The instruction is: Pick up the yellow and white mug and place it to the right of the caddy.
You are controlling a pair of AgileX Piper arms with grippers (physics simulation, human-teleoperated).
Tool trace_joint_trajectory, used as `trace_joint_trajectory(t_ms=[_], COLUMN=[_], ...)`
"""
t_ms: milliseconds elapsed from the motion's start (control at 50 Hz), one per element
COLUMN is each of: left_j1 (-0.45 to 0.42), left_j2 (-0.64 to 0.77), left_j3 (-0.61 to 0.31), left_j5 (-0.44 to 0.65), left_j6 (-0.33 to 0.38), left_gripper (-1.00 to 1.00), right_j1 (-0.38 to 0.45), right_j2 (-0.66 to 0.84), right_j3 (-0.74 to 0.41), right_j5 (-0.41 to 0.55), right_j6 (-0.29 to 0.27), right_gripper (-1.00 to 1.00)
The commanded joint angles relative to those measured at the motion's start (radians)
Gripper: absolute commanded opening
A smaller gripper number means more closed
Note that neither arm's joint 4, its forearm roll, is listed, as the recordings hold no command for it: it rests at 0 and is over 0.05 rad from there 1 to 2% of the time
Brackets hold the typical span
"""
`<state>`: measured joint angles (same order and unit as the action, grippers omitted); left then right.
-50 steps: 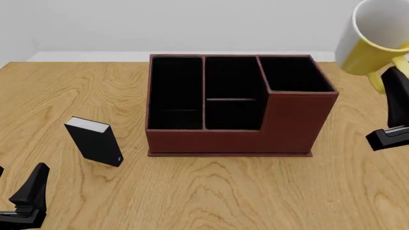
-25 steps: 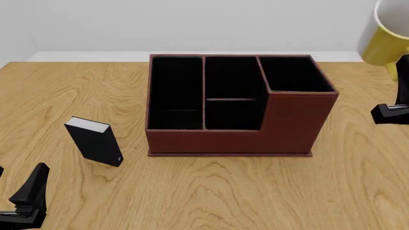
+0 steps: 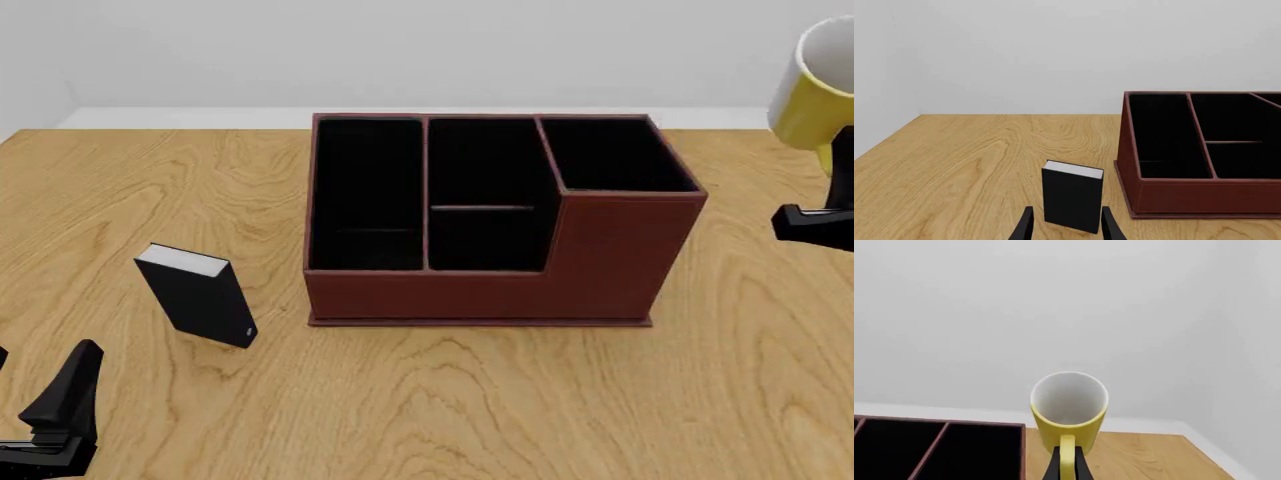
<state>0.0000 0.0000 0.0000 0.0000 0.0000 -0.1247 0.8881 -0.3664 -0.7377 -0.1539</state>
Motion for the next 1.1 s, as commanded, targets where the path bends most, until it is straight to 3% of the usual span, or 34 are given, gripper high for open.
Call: trace_joint_trajectory(t_ms=[20,500,900,1100], left_j1=[0.0,0.0,0.0,0.0], left_j2=[0.0,0.0,0.0,0.0], left_j3=[0.0,0.0,0.0,0.0], left_j5=[0.0,0.0,0.0,0.0], left_j6=[0.0,0.0,0.0,0.0], left_gripper=[1.0,1.0,1.0,1.0], right_j1=[-0.044,-0.063,-0.066,-0.054], right_j2=[0.128,0.429,0.546,0.572], right_j3=[0.023,0.108,0.134,0.134], right_j5=[-0.112,-0.379,-0.477,-0.481], right_j6=[0.01,0.002,0.008,0.002], right_gripper=[-1.0,-1.0,-1.0,-1.0])
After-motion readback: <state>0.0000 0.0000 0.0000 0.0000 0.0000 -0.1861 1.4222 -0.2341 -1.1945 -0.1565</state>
